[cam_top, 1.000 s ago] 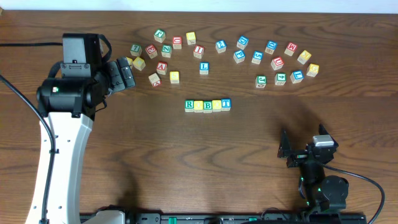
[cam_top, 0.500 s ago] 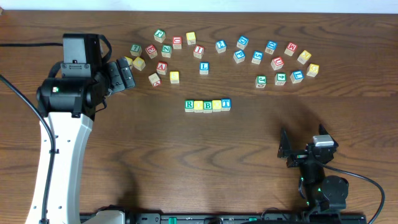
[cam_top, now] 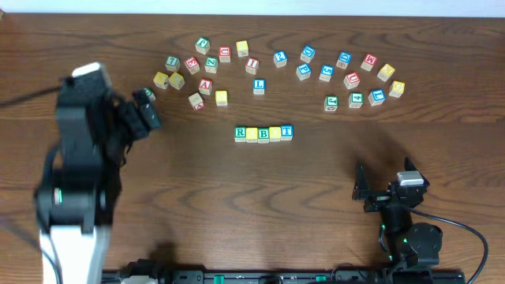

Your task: Spell out ROBOT

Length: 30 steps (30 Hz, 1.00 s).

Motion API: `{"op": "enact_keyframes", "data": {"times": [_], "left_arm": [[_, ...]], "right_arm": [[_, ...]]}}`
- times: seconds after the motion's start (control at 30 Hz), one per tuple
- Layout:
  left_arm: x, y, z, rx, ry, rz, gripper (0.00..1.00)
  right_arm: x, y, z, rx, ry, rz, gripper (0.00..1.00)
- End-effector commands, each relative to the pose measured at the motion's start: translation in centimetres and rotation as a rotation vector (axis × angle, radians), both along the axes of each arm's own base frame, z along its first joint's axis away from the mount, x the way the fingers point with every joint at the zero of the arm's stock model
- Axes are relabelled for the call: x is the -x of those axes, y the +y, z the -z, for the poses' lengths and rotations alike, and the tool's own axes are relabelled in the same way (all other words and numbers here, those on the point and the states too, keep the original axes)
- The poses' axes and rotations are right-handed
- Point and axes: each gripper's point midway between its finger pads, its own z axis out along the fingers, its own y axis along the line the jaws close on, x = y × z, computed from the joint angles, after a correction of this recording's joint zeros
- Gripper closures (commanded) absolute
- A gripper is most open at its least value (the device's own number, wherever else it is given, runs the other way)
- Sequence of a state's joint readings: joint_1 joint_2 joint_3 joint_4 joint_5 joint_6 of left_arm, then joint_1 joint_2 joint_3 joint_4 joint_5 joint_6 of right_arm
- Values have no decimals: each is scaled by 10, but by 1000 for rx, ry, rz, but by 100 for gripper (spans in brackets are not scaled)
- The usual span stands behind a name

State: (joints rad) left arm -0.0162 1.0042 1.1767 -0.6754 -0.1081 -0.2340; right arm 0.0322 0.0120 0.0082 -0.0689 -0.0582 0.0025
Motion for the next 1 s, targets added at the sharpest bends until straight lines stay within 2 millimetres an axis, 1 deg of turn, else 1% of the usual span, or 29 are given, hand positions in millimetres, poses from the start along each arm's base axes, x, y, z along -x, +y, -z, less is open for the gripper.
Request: {"op": "enact_keyframes", "data": {"times": [0.0, 0.17, 0.23, 0.33, 0.37, 0.5, 0.63, 0.7, 0.97], "left_arm": [[18, 10, 16, -24, -110, -31, 0], [38, 9, 31, -76, -302, 2, 0], [46, 9, 40, -104, -365, 11, 0], [56, 9, 61, -148, -429, 26, 0], [57, 8, 65, -160, -439, 40, 0], [63, 2, 94, -224, -469, 111, 0], [66, 3, 117, -271, -471, 121, 0], [67, 3, 126, -290, -466, 127, 0], [69, 3, 156, -309, -422, 138, 0]], "right_arm": [[0, 3, 1, 4, -1, -12, 1], [0, 3, 1, 4, -1, -12, 1], [0, 3, 1, 4, -1, -12, 1], [0, 3, 1, 4, -1, -12, 1], [0, 3, 1, 4, -1, -12, 1], [0, 3, 1, 4, -1, -12, 1], [0, 3, 1, 4, -1, -12, 1], [0, 3, 1, 4, -1, -12, 1], [0, 3, 1, 4, -1, -12, 1]]}}
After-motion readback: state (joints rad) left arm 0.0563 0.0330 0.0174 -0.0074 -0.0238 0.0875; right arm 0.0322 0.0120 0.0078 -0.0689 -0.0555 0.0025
